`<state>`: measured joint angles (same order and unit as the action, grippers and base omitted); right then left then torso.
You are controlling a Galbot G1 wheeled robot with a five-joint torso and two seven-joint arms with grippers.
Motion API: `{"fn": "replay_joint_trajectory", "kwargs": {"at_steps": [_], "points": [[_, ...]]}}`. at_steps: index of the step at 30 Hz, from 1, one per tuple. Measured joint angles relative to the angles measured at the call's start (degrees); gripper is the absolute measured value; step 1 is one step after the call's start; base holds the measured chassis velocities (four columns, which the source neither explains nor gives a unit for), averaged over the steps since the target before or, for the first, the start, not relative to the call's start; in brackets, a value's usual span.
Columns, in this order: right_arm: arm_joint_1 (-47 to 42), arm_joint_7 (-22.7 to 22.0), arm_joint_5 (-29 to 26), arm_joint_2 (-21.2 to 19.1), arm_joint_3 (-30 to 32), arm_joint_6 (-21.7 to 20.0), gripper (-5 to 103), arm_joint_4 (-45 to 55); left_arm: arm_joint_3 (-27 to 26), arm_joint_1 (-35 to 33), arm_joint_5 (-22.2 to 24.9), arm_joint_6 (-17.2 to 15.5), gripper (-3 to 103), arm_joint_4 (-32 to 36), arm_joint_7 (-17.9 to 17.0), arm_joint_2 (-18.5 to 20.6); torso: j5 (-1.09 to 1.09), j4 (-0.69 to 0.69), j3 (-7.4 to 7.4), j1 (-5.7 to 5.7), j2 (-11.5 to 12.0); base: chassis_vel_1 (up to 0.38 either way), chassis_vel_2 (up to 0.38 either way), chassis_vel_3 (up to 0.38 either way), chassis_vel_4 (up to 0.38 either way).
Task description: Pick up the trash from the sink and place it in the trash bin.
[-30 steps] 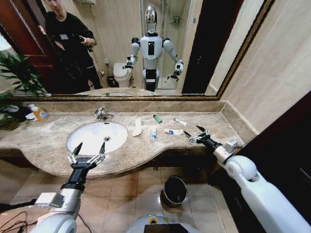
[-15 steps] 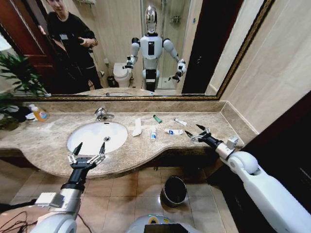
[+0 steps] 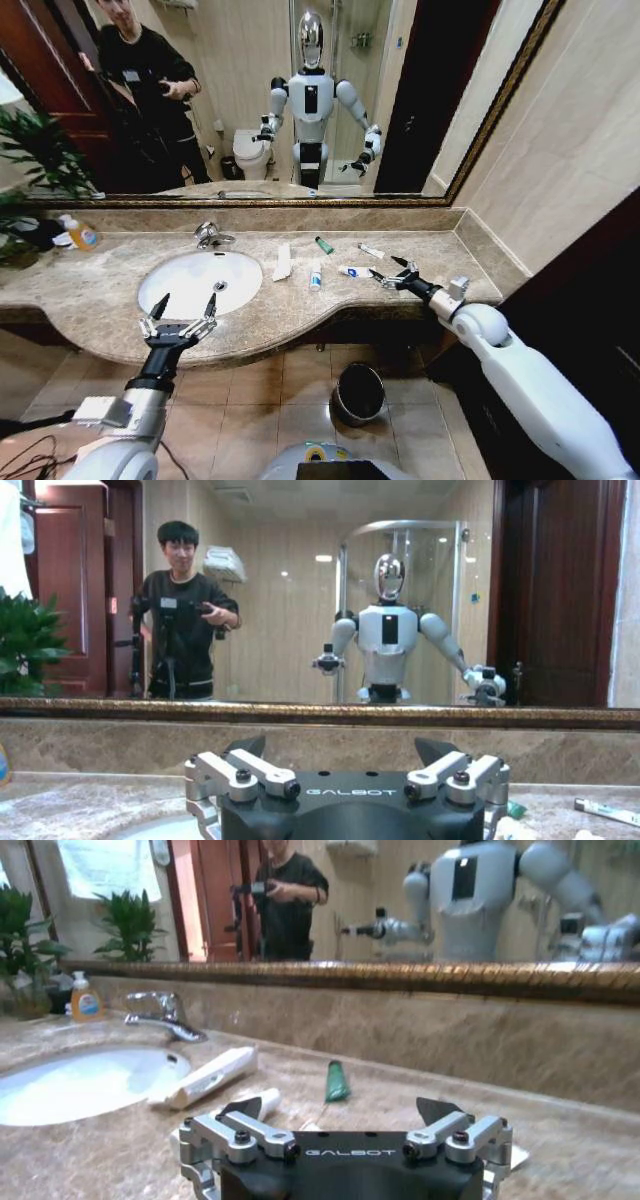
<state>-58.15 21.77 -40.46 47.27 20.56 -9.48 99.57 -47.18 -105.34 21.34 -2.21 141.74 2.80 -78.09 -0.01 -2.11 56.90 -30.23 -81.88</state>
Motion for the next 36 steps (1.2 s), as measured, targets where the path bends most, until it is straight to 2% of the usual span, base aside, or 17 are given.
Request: {"fn": "replay_joint_trajectory", "kwargs": {"at_steps": [2, 3, 5, 6, 8, 10, 11, 13, 16, 24, 36], "points": [[1.6, -3.8, 0.0, 1.3, -3.0, -1.3, 100, -0.2, 0.0, 0.0, 0.0, 0.0, 100, 0.0, 0.0, 0.0, 0.02, 0.0, 0.0, 0.0, 0.0, 0.0, 0.0, 0.0, 0.0], [1.6, -3.8, 0.0, 1.3, -3.0, -1.3, 100, -0.2, 0.0, 0.0, 0.0, 0.0, 100, 0.0, 0.0, 0.0, 0.02, 0.0, 0.0, 0.0, 0.0, 0.0, 0.0, 0.0, 0.0], [3.9, -7.9, -0.2, 3.1, -6.0, -3.3, 100, -0.8, 0.0, 0.0, 0.0, 0.0, 100, 0.0, 0.0, 0.0, 0.01, -0.01, 0.0, 0.0, 0.0, 0.0, 0.0, 0.0, 0.0], [3.9, -7.9, -0.2, 3.1, -6.0, -3.3, 100, -0.8, 0.0, 0.0, 0.0, 0.0, 100, 0.0, 0.0, 0.0, 0.01, -0.01, 0.0, 0.0, 0.0, 0.0, 0.0, 0.0, 0.0], [4.9, -11.1, -0.8, 4.0, -7.7, -4.5, 100, -1.2, 0.0, 0.0, 0.0, 0.0, 100, 0.0, 0.0, 0.0, -0.01, 0.0, 0.0, 0.0, 0.0, 0.0, 0.0, 0.0, 0.0], [6.4, -17.0, -1.4, 5.3, -9.5, -5.9, 100, -1.6, 0.0, 0.0, 0.0, 0.0, 100, 0.0, 0.0, 0.0, 0.0, 0.0, 0.0, 0.0, 0.0, 0.0, 0.0, 0.0, 0.0], [6.4, -17.0, -1.4, 5.3, -9.5, -5.9, 100, -1.6, 0.0, 0.0, 0.0, 0.0, 100, 0.0, 0.0, 0.0, 0.0, 0.0, 0.0, 0.0, 0.0, 0.0, 0.0, 0.0, 0.0], [7.8, -21.7, -1.7, 6.8, -11.1, -6.8, 100, -2.1, 0.0, 0.0, 0.0, 0.0, 100, 0.0, 0.0, 0.0, 0.01, 0.0, 0.0, 0.0, 0.0, 0.0, 0.0, 0.0, 0.0], [9.1, -24.3, -2.2, 7.8, -12.3, -7.4, 100, -2.8, 0.0, 0.0, 0.0, 0.0, 100, 0.0, 0.0, 0.0, 0.0, 0.0, 0.0, 0.0, 0.0, 0.0, 0.0, 0.0, 0.0], [10.2, -25.1, -2.4, 9.3, -14.0, -8.0, 100, -3.1, 0.0, 0.0, 0.0, 0.0, 100, 0.0, 0.0, 0.0, 0.0, 0.0, 0.0, 0.01, 0.0, 0.0, 0.0, 0.0, 0.0], [12.2, -34.4, -2.3, 13.8, -18.3, -10.1, 100, -3.9, 0.0, 0.0, 0.0, 0.0, 100, 0.0, 0.0, 0.0, 0.0, 0.0, 0.0, 0.01, 0.0, 0.0, 0.0, 0.0, 0.0]]}}
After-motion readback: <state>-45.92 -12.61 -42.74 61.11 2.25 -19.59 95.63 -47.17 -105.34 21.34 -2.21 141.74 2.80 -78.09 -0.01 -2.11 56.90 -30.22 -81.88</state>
